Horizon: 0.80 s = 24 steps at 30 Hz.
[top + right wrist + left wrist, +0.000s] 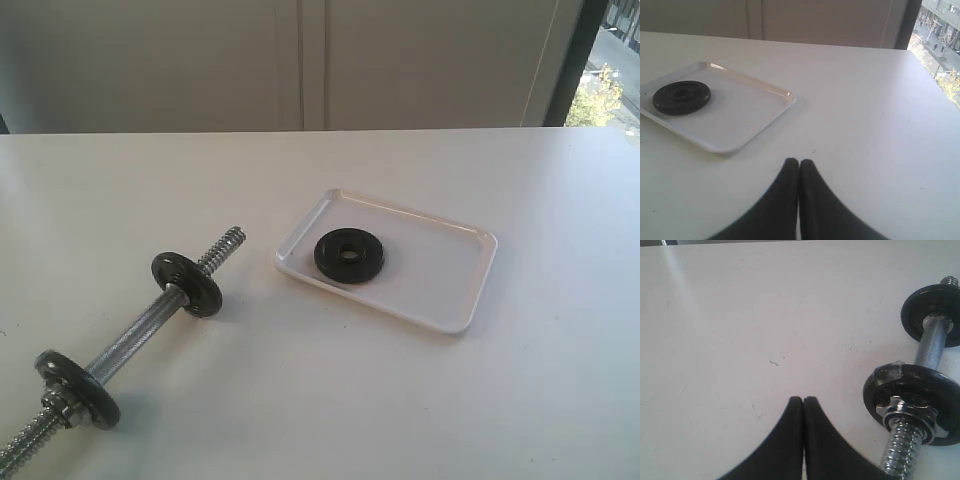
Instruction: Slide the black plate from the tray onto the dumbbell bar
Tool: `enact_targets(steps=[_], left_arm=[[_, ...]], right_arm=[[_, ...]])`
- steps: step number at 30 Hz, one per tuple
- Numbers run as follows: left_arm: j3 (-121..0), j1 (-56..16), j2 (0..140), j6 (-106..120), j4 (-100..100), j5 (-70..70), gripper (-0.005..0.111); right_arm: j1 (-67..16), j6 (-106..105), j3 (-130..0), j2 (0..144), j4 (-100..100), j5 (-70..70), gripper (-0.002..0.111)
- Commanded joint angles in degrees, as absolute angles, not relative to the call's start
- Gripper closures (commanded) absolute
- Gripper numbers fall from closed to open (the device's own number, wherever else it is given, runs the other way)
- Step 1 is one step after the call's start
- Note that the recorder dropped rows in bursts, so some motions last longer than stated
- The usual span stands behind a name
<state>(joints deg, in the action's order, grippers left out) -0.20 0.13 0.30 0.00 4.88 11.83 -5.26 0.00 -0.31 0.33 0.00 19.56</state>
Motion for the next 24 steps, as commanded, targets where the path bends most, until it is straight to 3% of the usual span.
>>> enact_targets(steps=[1,24], left_arm=[[0.0,-0.1,0.0,0.0,5.5,12.0,0.107],[0.0,-0.1,0.0,0.0,5.5,12.0,0.107]], right_arm=[[-5.0,0.3,0.0,0.0,0.0,19.4,0.108],[-5.0,0.0,0.0,0.0,0.0,18.4,0.108]])
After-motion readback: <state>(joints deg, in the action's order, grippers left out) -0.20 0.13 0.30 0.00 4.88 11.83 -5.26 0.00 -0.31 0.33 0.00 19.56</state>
